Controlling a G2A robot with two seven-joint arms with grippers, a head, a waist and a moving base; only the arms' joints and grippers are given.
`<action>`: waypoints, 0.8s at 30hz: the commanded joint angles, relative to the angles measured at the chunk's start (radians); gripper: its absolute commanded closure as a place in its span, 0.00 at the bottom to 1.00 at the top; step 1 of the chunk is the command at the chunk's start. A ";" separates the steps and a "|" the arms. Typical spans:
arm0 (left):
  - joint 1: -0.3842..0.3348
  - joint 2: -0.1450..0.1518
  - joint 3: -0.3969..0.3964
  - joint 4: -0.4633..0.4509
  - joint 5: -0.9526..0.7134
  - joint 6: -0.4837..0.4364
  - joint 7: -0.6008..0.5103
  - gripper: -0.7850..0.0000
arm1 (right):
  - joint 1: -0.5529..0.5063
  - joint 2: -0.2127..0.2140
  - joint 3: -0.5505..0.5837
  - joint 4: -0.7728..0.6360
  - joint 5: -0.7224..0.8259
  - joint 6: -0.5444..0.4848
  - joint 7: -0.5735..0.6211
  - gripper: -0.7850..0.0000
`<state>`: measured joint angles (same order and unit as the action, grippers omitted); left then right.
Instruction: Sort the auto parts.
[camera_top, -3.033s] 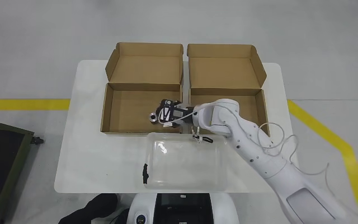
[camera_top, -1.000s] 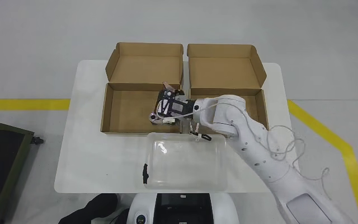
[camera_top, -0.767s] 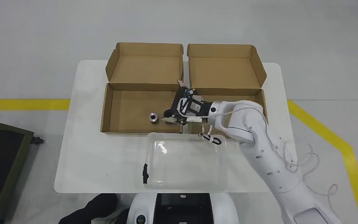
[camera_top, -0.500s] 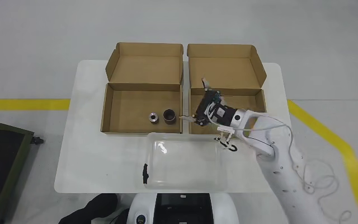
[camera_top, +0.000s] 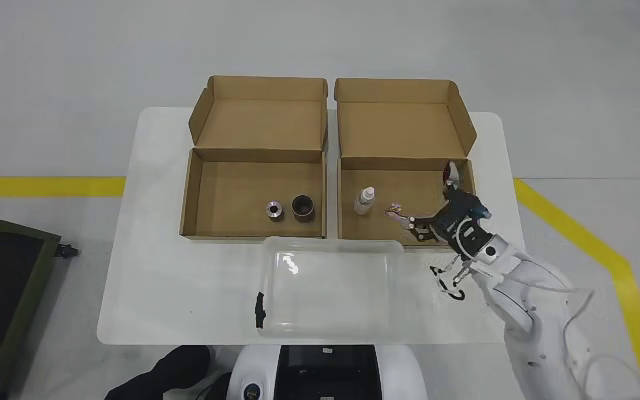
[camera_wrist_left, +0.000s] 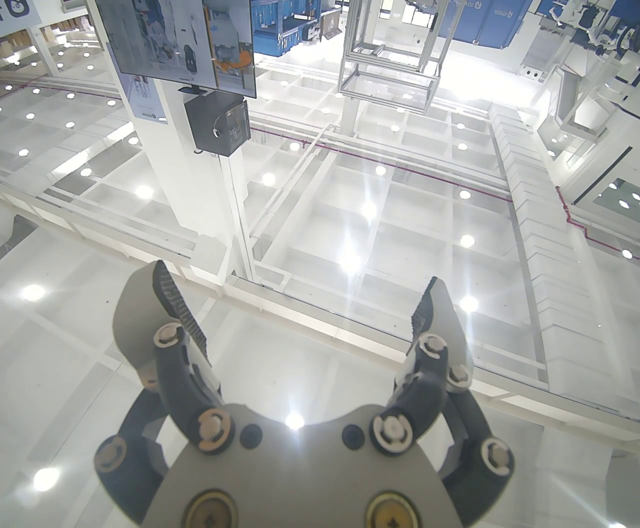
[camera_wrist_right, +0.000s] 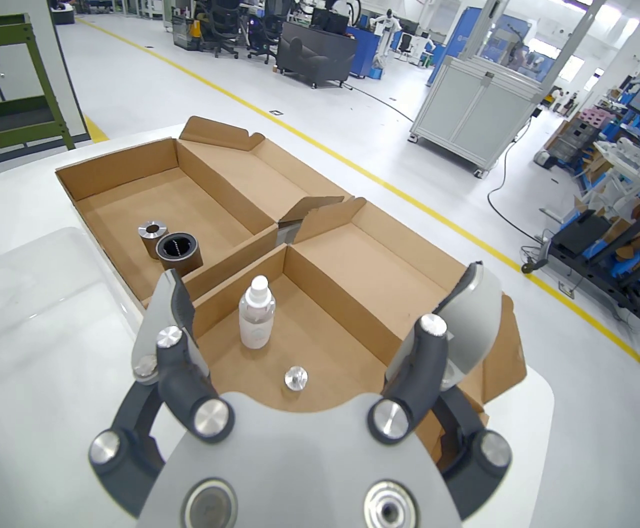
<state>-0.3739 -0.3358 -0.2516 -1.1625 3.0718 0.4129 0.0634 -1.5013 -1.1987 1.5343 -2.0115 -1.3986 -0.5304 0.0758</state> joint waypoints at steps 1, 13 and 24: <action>0.000 0.000 0.000 0.000 0.000 0.000 0.000 0.00 | -0.040 0.003 0.029 -0.009 -0.002 0.004 -0.026 0.00; 0.000 0.000 0.000 0.000 0.000 0.000 0.000 0.00 | -0.223 0.015 0.183 -0.048 0.024 0.015 -0.122 0.00; 0.000 0.000 0.000 0.000 0.000 0.000 0.000 0.00 | -0.340 0.019 0.282 -0.060 0.023 0.042 -0.206 0.00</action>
<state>-0.3739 -0.3358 -0.2516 -1.1625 3.0718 0.4129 0.0634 -1.8358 -1.1800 1.8130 -2.0713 -1.3757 -0.4930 -0.1248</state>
